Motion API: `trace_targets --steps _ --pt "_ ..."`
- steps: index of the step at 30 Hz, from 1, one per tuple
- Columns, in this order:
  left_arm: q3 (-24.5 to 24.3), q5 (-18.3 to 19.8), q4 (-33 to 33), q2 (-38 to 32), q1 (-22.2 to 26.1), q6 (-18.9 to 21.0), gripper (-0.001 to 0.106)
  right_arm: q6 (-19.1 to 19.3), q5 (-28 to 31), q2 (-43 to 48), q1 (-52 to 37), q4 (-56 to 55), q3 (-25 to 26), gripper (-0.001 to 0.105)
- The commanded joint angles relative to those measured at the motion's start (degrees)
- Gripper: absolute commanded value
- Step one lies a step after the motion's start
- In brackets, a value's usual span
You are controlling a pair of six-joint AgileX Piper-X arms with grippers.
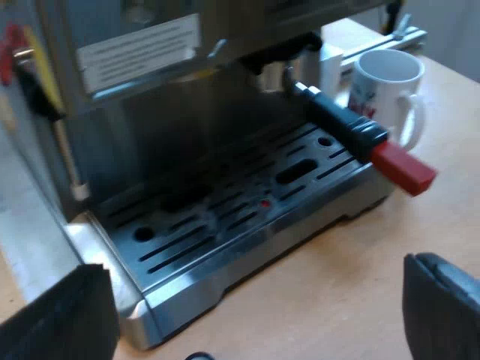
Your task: Grind coffee beans and then tamp
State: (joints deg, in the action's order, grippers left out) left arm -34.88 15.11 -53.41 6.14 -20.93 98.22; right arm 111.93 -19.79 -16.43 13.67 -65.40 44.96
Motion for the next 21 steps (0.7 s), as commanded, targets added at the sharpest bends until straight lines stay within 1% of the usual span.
trace_targets --steps 1,4,8,9,10,13,19,20,21 --pt "-0.32 1.39 2.17 1.04 -1.75 0.0 0.078 1.5 -2.45 -1.02 1.0 0.87 0.53 0.07" --pt "-0.32 2.92 3.48 2.37 -4.22 -1.34 0.078 1.65 -3.73 -1.86 2.25 2.73 0.53 0.07" --pt "-0.32 3.19 4.9 3.77 -7.14 -4.99 0.078 2.35 -4.33 -2.5 3.79 5.59 0.53 0.07" --pt "-0.32 3.58 5.18 4.32 -8.01 -6.15 0.078 2.38 -4.87 -2.59 4.35 6.65 0.53 0.07" --pt "-0.32 4.78 5.46 4.87 -8.81 -7.15 0.078 2.38 -4.91 -2.72 4.9 7.11 0.53 0.07" --pt "-0.32 6.99 6.26 6.27 -10.09 -7.32 0.078 2.38 -4.92 -3.2 6.27 7.81 0.53 0.07" --pt "0.03 11.08 8.64 9.32 -10.53 -7.32 0.078 2.38 -4.92 -5.3 10.72 8.65 0.53 0.07" --pt "1.15 13.13 10.91 10.57 -10.53 -7.32 0.078 2.38 -4.79 -5.75 11.77 9.0 0.53 0.07" --pt "2.04 13.89 12.28 11.05 -10.53 -7.32 0.078 2.38 -4.31 -6.29 13.12 9.49 0.53 0.07"
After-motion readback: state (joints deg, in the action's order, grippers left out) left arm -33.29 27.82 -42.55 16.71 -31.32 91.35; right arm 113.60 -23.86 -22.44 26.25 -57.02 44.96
